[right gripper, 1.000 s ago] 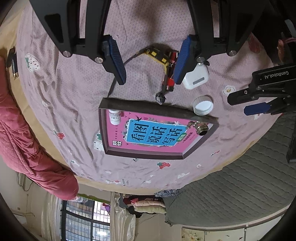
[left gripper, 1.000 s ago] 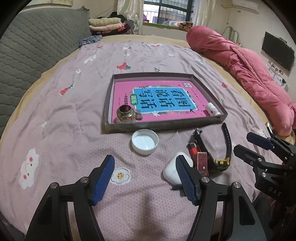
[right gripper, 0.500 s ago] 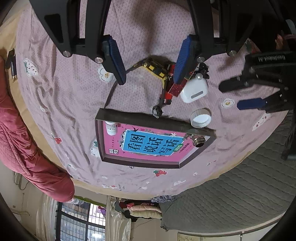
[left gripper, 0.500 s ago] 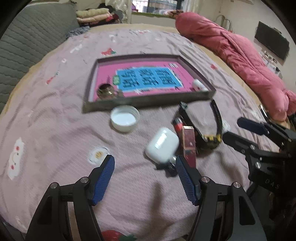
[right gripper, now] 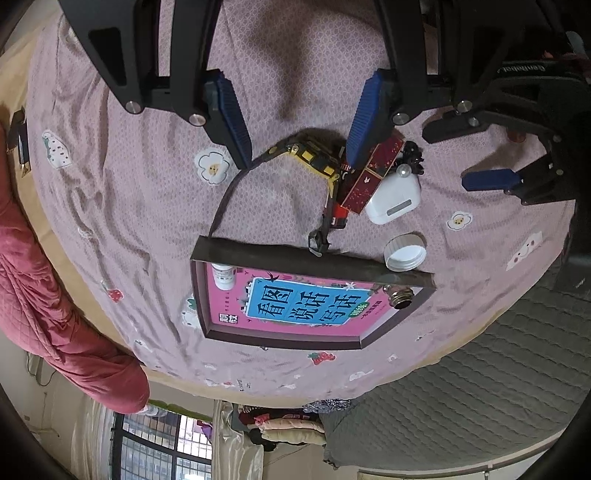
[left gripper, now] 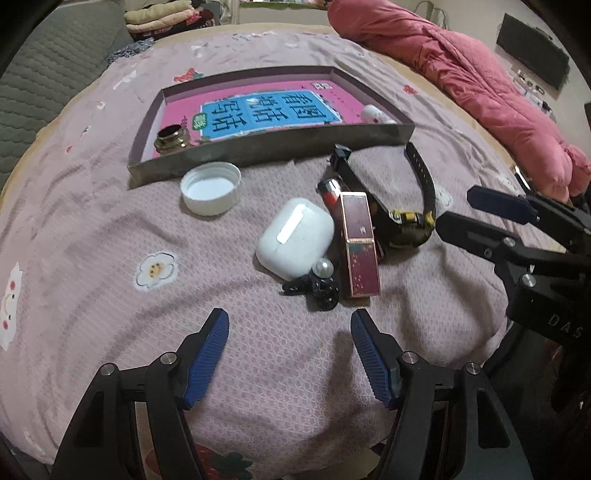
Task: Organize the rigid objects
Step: 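Move left tool to the black pearl item while right tool approaches the yellow watch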
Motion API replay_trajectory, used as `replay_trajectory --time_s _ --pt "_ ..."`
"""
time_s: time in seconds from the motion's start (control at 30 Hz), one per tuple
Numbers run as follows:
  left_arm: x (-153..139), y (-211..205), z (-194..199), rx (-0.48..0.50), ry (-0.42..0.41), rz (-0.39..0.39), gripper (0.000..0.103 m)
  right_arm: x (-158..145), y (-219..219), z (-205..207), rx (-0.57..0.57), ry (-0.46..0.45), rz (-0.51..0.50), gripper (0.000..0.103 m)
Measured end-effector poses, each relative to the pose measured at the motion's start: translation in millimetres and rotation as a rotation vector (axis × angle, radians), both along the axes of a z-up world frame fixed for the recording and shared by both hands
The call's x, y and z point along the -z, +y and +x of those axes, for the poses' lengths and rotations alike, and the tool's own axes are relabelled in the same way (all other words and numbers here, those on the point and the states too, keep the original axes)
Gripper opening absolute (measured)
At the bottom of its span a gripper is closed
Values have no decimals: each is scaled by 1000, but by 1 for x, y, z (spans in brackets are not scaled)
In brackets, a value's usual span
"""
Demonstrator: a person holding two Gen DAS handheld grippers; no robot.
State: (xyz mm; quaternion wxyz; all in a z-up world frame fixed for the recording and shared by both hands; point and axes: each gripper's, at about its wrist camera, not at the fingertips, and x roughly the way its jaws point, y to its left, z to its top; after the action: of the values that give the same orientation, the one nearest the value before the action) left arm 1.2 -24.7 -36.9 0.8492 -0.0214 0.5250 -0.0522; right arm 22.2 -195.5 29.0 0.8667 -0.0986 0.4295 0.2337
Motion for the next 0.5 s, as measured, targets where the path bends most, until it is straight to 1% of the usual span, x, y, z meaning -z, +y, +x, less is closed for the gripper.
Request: replay_trajectory --time_s 0.13,0.33,0.5 --pt "5 -2 2 -2 9 1 70 3 1 0 -2 4 -3 53" --pt "9 -3 7 -15 0 30 70 6 1 1 6 7 -1 53" --pt "11 -3 13 -38 -8 29 70 8 0 4 15 11 2 53"
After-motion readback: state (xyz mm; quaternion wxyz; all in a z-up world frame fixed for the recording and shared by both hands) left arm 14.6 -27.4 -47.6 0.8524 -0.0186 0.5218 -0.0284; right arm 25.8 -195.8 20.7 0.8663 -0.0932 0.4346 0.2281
